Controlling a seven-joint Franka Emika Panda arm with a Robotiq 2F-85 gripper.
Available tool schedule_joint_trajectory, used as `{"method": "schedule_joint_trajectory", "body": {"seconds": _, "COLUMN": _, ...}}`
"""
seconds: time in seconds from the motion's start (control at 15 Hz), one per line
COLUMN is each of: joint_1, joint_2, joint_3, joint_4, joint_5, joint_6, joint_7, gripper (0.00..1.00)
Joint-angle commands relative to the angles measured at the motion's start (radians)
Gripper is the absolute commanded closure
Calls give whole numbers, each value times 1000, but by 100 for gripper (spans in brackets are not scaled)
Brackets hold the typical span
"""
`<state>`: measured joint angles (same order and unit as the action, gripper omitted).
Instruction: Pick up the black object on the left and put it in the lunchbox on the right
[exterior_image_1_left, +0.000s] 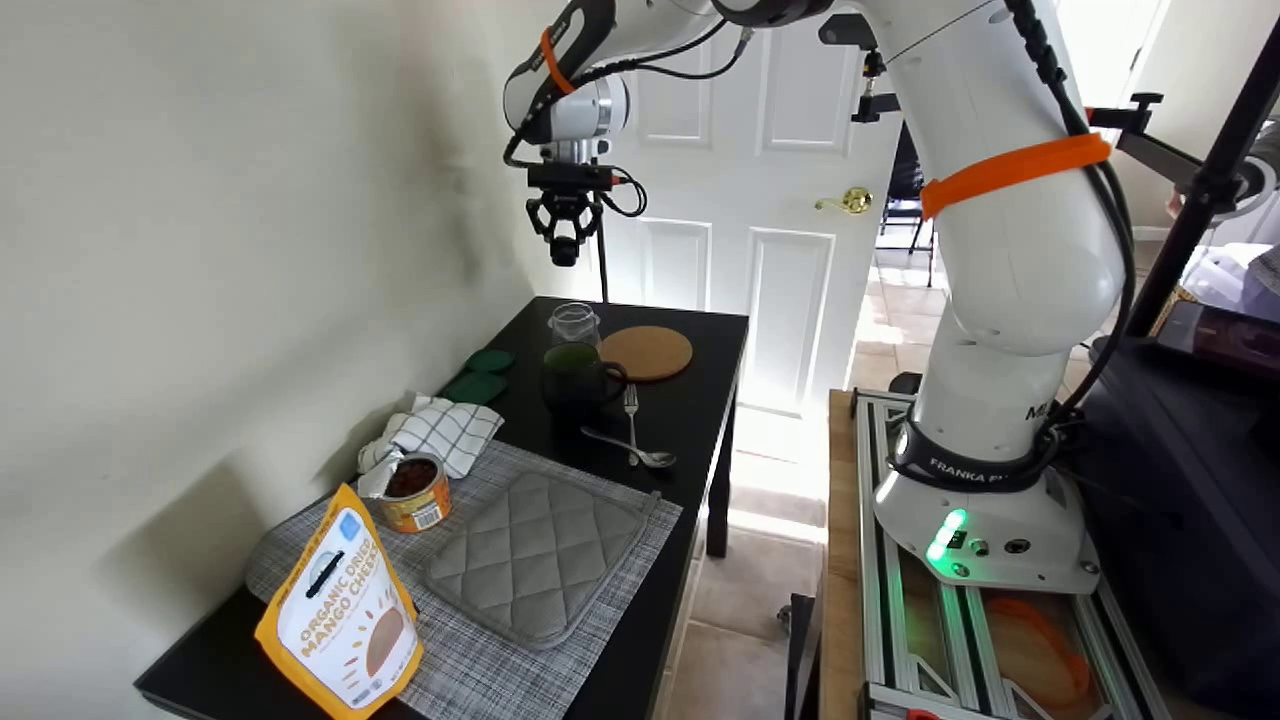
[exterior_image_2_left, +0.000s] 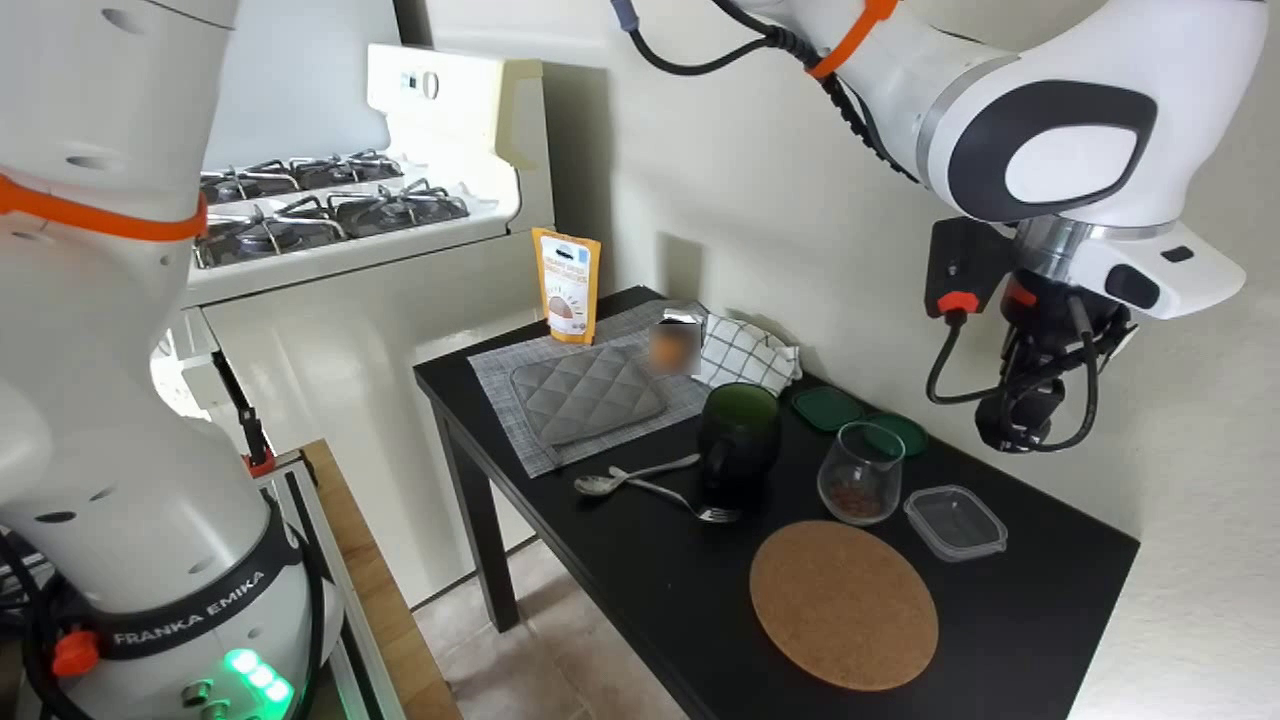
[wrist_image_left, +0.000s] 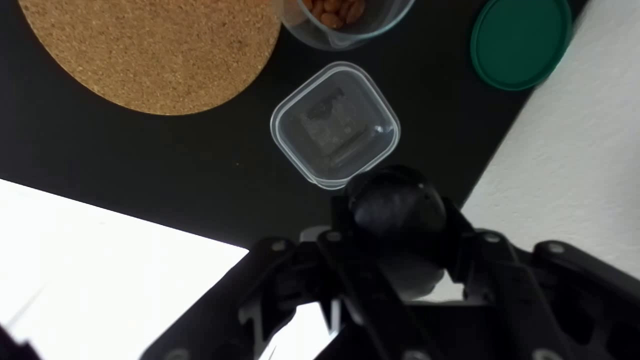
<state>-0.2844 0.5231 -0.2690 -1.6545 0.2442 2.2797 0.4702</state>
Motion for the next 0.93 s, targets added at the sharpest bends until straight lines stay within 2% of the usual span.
{"method": "schedule_joint_trajectory", "body": {"seconds": 0.0, "joint_1": 9, "joint_2": 21, "joint_3": -8, "joint_4": 33, "joint_5": -24, "joint_6": -48, "joint_7": 28, "gripper": 34}}
{"method": "schedule_joint_trajectory", "body": {"seconds": 0.13, "joint_1": 8, "joint_2": 23, "joint_3": -7, "joint_4": 35, "joint_5": -20, "joint_6": -43, "joint_7": 30, "gripper": 23}}
{"method": "schedule_joint_trajectory", "body": {"seconds": 0.33, "joint_1": 5, "joint_2": 21, "joint_3": -5, "joint_4": 36, "joint_5": -16, "joint_6": -53, "joint_7": 26, "gripper": 1}}
{"method": "schedule_joint_trajectory", "body": {"seconds": 0.67, "joint_1": -5, "joint_2": -16, "joint_3": 3, "joint_4": 20, "joint_5": -6, "joint_6": -85, "joint_7": -6, "gripper": 0}}
{"method": "schedule_joint_trajectory", "body": {"seconds": 0.73, "joint_1": -1, "joint_2": 6, "joint_3": 1, "joint_4": 24, "joint_5": -5, "joint_6": -46, "joint_7": 5, "gripper": 0}}
{"method": "schedule_joint_trajectory", "body": {"seconds": 0.87, "joint_1": -2, "joint_2": -2, "joint_3": 1, "joint_4": 26, "joint_5": -5, "joint_6": -56, "joint_7": 2, "gripper": 0}}
